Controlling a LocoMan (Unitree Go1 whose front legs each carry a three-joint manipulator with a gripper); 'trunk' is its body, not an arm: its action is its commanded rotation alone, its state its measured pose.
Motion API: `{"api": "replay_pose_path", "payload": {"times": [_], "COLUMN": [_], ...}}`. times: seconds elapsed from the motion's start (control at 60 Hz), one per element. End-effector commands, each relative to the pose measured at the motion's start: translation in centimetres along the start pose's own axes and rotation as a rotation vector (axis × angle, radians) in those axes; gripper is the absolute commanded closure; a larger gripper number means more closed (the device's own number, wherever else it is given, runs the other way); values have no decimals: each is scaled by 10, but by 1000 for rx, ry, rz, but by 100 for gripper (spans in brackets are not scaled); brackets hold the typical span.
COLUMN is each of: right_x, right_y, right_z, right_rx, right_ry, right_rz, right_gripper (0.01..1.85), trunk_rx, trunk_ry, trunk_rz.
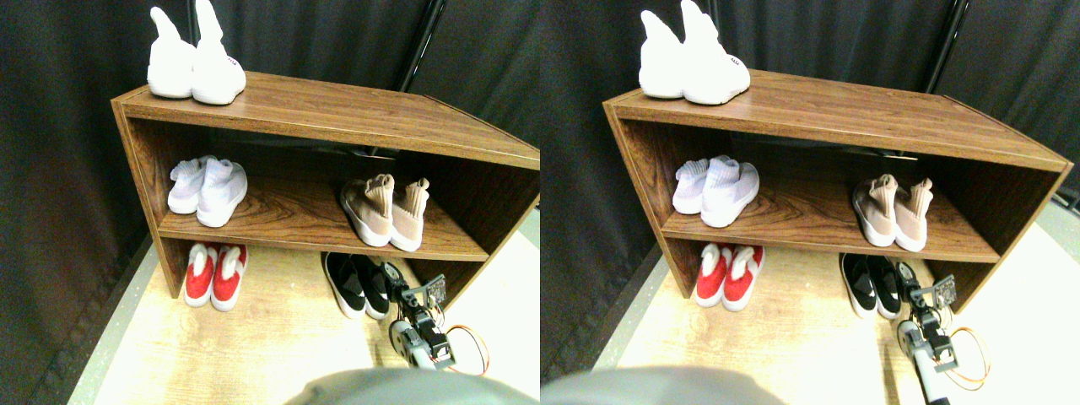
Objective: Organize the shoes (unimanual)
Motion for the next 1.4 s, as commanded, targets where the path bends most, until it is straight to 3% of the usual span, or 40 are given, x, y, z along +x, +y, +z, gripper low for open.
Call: {"api": "replay_pose_path", "payload": {"times": [0.017,0.1,0.35,0.6,0.883,1.033,1.217,1.4], "right_x": [-2,-3,-3,-10,-50,-71,-102,-134], "right_y": [11,11,14,25,39,40,46,59], "right_z": [-4,-6,2,15,22,24,29,33], "right_rx": [9,-12,8,-64,-107,-103,-108,-122], "right_ry": [16,27,-42,-25,-25,54,48,107], "right_rz": [71,80,54,140,200,259,290,368], "right_gripper": [180,180,180,180,180,180,180,180], "trunk_rx": [-20,-19,-18,-6,2,-1,-6,-12], "trunk_ry": [23,23,23,7,-26,-44,-68,-96], "trunk_rz": [12,11,8,-9,-25,-28,-35,-38]}}
